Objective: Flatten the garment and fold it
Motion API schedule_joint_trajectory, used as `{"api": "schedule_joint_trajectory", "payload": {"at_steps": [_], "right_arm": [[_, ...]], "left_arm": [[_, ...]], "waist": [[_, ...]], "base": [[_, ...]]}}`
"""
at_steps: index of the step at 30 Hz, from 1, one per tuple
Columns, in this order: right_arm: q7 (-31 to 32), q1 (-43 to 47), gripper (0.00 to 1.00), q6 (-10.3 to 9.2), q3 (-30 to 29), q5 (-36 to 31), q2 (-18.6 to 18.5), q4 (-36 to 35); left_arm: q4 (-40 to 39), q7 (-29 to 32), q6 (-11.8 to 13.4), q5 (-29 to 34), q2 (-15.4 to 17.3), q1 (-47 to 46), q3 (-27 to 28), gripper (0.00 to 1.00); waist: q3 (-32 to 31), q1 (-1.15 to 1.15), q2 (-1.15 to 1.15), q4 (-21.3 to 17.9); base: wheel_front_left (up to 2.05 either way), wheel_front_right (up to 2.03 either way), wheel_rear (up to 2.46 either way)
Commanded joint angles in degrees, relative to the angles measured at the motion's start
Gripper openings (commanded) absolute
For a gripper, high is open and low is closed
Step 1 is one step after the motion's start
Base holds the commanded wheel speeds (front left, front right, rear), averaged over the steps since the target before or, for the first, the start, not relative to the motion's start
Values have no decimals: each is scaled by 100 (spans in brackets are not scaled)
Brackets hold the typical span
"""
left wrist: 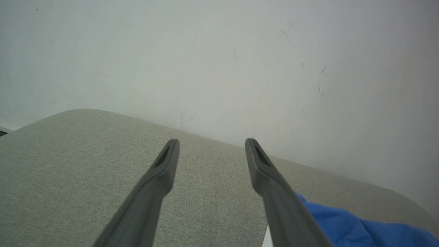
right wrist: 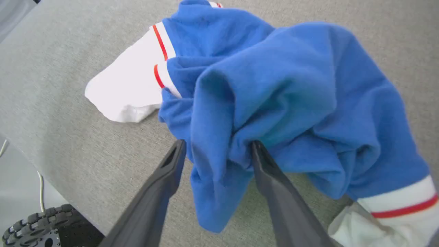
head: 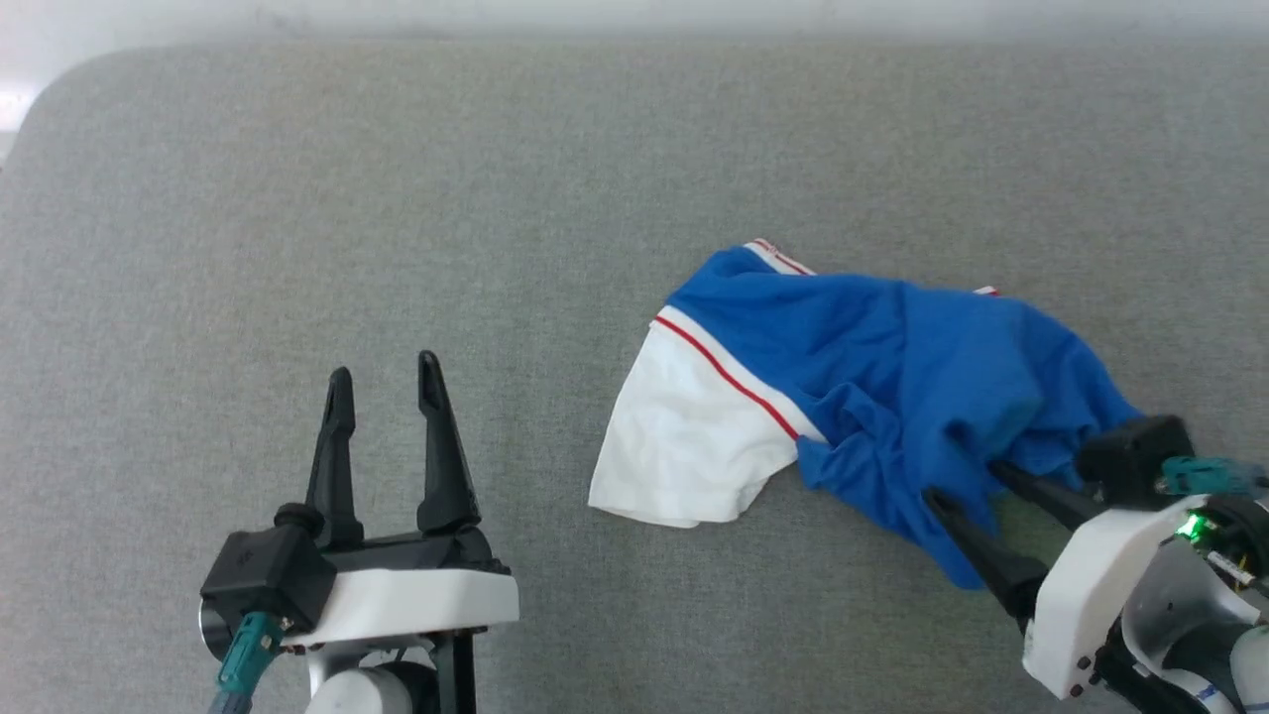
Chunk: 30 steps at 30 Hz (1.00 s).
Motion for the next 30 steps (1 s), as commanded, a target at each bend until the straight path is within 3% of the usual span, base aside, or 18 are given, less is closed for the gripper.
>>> {"api": "schedule_joint_trajectory", "payload": {"at_steps": [1, 8, 13, 17, 24, 30], "right_arm": [[-82, 29, 100, -11, -66, 118, 82, -164], [-634, 423, 100, -11, -981, 246, 664, -1215], [-2100, 546, 100, -11, -2050, -926, 1590, -1688], [-3118, 818, 100, -11, -2287, -1819, 2002, -1482], [-3700, 977, 100, -11, -2159, -1747, 2125, -844], [-3763, 791, 100, -11, -2167, -1790, 2127, -771]], "left_arm": [[16, 25, -13, -23, 19, 82, -18, 100], [-120, 96, 49, 101, 142, 230, -58, 100], [-268, 89, 95, 314, 281, 352, -121, 100], [-250, 94, 158, 522, 335, 504, -258, 100], [-16, 738, 178, 672, 476, 515, -459, 100], [249, 2097, -215, 815, 789, -208, -830, 100]], "waist": [[-127, 0, 0, -81], [-239, 0, 0, -210], [-238, 0, 0, -316], [-251, 0, 0, -350], [-253, 0, 0, -404], [-63, 0, 0, -323]], "base": [[0, 0, 0], [0, 0, 0], [0, 0, 0], [0, 0, 0], [0, 0, 0], [0, 0, 0]]}}
